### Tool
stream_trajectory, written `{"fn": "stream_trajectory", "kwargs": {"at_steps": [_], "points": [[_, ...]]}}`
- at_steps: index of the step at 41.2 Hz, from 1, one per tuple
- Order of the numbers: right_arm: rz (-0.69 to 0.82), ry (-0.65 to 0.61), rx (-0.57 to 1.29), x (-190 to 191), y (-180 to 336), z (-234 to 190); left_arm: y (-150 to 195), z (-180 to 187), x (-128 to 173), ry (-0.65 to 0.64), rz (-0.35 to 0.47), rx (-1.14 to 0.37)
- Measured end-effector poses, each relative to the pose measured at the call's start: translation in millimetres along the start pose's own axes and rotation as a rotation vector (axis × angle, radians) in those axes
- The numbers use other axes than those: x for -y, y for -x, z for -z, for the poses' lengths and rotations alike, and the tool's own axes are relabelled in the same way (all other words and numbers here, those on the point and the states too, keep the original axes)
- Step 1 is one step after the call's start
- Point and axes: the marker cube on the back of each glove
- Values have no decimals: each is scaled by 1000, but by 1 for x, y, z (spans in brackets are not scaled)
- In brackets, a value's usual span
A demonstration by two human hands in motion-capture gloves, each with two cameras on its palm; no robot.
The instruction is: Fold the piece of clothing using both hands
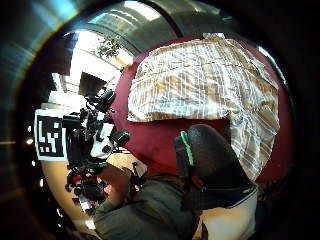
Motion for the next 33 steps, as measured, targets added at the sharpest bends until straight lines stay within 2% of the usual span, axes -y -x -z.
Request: {"fn": "stream_trajectory", "kwargs": {"at_steps": [19,29,33], "points": [[12,-6,0,5,-1,-7,4,-10,10,-31,-4,-2],[-13,6,-6,-2,-14,4,-4,4,-4,19,0,11],[-31,15,-8,-5,-24,4,-3,-4,1,21,-8,10]]}}
